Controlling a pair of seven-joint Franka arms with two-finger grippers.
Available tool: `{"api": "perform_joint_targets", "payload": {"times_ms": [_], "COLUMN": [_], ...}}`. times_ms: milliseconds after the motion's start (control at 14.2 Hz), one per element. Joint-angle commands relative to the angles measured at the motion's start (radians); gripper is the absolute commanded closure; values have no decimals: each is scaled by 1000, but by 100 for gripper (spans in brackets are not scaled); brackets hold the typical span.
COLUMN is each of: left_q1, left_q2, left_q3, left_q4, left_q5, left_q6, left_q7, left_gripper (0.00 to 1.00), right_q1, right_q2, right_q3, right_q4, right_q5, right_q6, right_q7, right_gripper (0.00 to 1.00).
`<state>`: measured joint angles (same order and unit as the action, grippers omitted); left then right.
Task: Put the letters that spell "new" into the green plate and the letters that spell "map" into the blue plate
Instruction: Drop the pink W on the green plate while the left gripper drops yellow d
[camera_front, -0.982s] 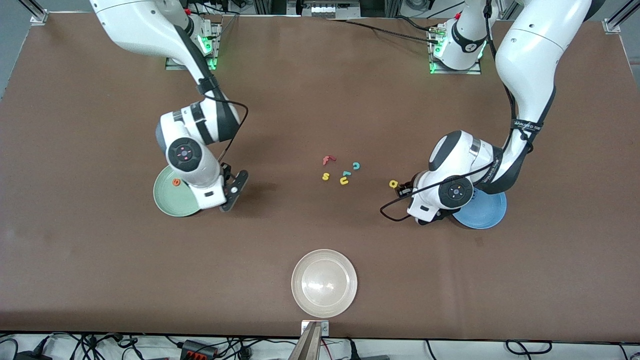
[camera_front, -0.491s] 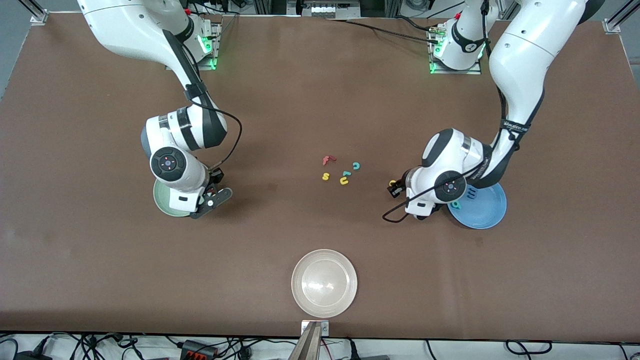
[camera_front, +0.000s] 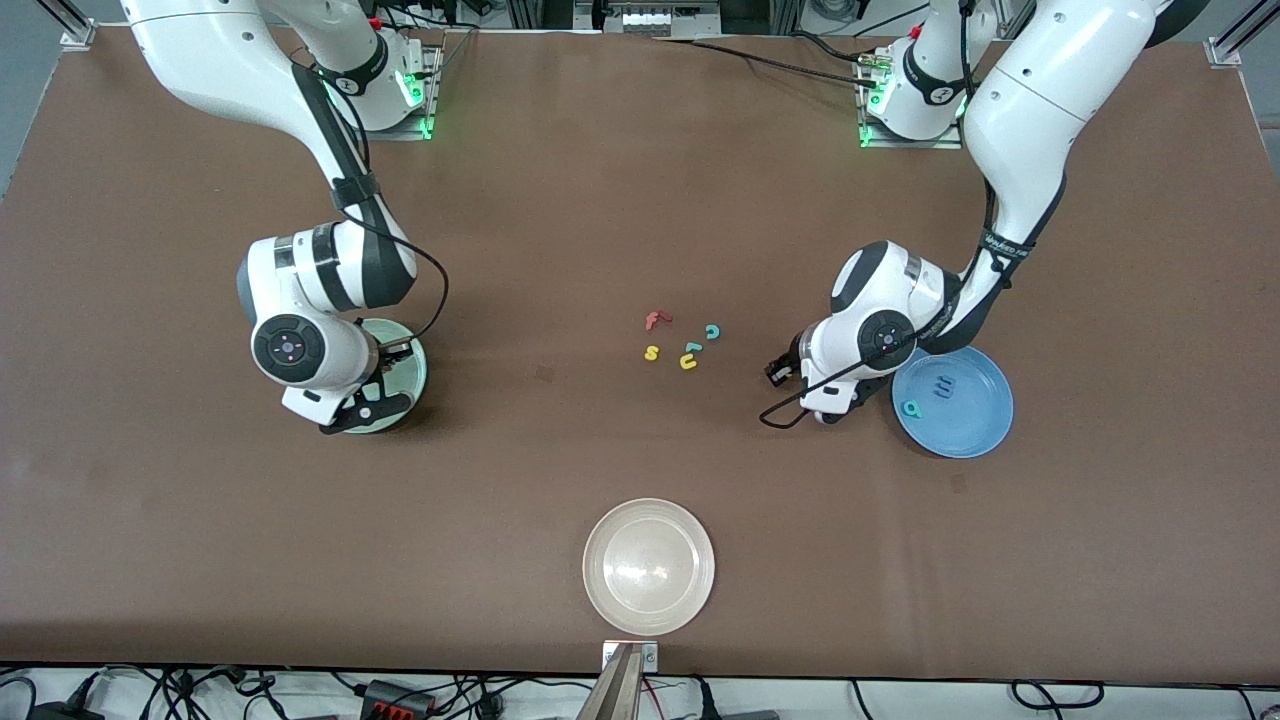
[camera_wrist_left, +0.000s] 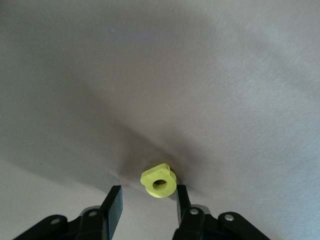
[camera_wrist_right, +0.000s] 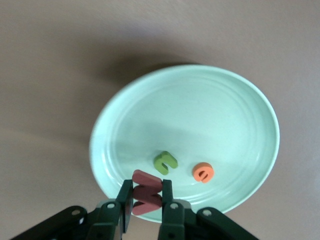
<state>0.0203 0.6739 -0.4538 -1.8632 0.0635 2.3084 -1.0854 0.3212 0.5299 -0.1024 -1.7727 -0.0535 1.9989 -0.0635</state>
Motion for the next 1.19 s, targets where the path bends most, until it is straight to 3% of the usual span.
{"api": "perform_joint_targets", "payload": {"times_ms": [0, 421, 632, 772, 842, 912, 982, 1123], "left_q1": [18, 9, 12, 16, 20, 24, 30, 84], "left_q2": [-27, -2, -19, -100, -135, -148, -155, -192], "left_q3": [-6, -2, -3, -3, -2, 3, 6, 3], "left_q4": [-40, -48, -42, -31, -4, 22, 44, 48], "left_q5": [-16, -13, -8, -8, -5, -4, 7, 63], "left_q6": [60, 65, 51, -47, -145, -218, -271, -331], "left_q7": [-2, -2, -1, 10, 25, 50, 73, 160], "left_gripper": [60, 64, 95, 99, 99, 99, 99, 99], "right_q1": [-14, -10, -5, -4, -4, -4, -4, -1], "right_q2": [-5, 27, 35, 47, 51, 50, 47, 22], "right_q3": [12, 15, 18, 18, 20, 20, 20, 20], "right_q4": [-27, -45, -47, -47, -47, -42, -41, -31], "right_q5": [7, 35, 37, 37, 37, 37, 37, 37], "right_q6": [0, 52, 60, 80, 84, 84, 83, 72], "right_q7": [53, 125, 125, 125, 123, 125, 125, 125], "right_gripper": [100, 100, 100, 100, 89, 40, 0, 0]}}
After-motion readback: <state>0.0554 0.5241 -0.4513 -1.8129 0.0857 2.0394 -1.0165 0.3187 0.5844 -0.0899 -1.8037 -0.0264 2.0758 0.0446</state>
